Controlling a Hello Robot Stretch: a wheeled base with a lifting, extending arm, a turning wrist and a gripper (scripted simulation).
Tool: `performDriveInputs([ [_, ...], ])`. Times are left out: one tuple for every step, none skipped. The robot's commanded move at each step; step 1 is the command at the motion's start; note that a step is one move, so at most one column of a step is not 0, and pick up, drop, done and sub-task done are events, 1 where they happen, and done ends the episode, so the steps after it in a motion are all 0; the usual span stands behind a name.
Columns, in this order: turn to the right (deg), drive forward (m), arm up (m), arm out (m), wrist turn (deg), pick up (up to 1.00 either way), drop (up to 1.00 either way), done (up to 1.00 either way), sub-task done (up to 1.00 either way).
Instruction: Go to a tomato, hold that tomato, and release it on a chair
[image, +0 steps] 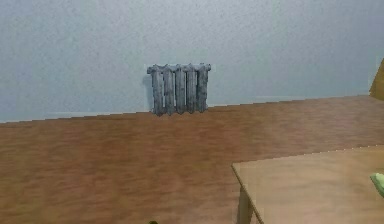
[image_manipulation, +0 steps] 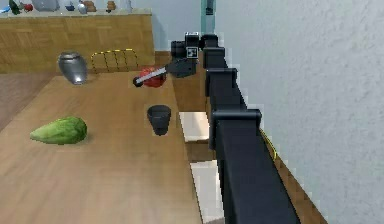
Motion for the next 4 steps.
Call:
performDriveInputs([
  [0.0,0.0,0.0,0.0,42.0,0.0,0.0,0.0,0.0],
  [0.0,0.0,-0.38,0.0,0.0,0.0,0.0,0.0,0.0],
  [0.0,0.0,-0.32,0.0,0.0,0.0,0.0,0.0,0.0],
  [0.0,0.0,0.0,0.0,0.0,0.0,1.0,0.0,0.0],
])
